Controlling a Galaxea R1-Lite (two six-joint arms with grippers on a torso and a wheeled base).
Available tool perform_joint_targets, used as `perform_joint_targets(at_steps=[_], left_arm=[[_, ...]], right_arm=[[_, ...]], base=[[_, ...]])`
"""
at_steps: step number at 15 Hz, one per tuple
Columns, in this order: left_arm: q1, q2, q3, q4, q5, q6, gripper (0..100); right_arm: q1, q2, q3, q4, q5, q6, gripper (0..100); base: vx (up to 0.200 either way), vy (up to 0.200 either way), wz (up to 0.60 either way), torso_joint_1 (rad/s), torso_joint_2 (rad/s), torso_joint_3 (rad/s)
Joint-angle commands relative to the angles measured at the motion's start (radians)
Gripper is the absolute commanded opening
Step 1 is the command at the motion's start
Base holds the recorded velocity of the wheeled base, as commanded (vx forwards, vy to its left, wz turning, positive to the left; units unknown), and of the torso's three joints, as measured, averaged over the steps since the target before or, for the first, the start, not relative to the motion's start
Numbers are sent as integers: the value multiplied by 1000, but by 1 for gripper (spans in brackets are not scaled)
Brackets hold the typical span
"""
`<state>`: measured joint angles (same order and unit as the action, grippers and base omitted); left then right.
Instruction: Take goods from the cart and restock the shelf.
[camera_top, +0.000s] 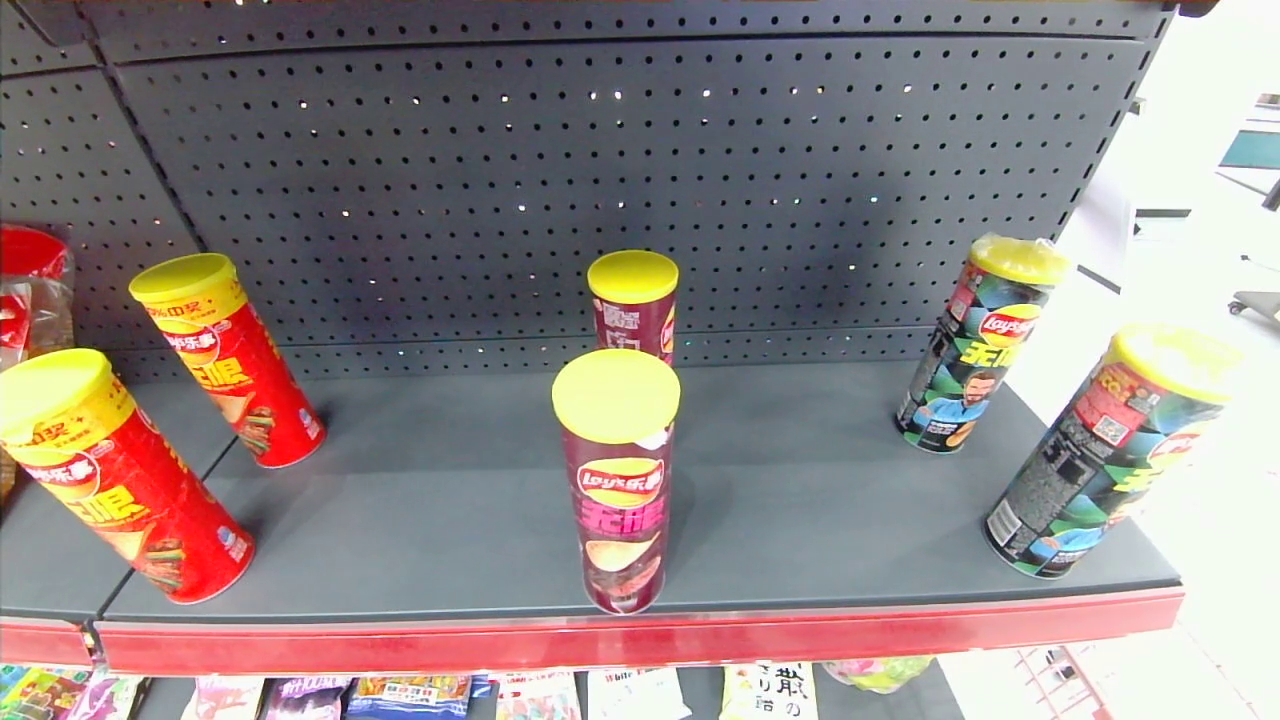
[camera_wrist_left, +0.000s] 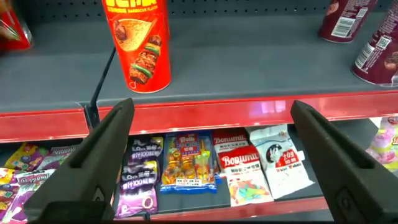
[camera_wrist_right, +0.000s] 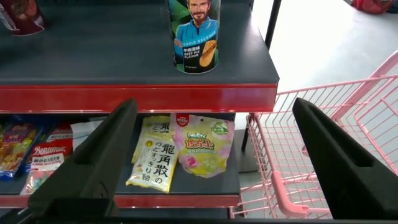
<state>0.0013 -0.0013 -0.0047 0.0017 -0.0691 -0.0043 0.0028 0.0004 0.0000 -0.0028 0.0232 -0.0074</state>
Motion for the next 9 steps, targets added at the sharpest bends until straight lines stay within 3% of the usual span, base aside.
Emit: perform_joint_targets(at_steps=[1, 9], left_arm=[[0, 1, 0, 0, 0, 0, 100], [0, 1, 0, 0, 0, 0, 100]], right_arm=[[0, 0, 0, 0, 0, 0, 100], [0, 0, 0, 0, 0, 0, 100]], base=[[0, 0, 0, 0, 0, 0], [0, 0, 0, 0, 0, 0]])
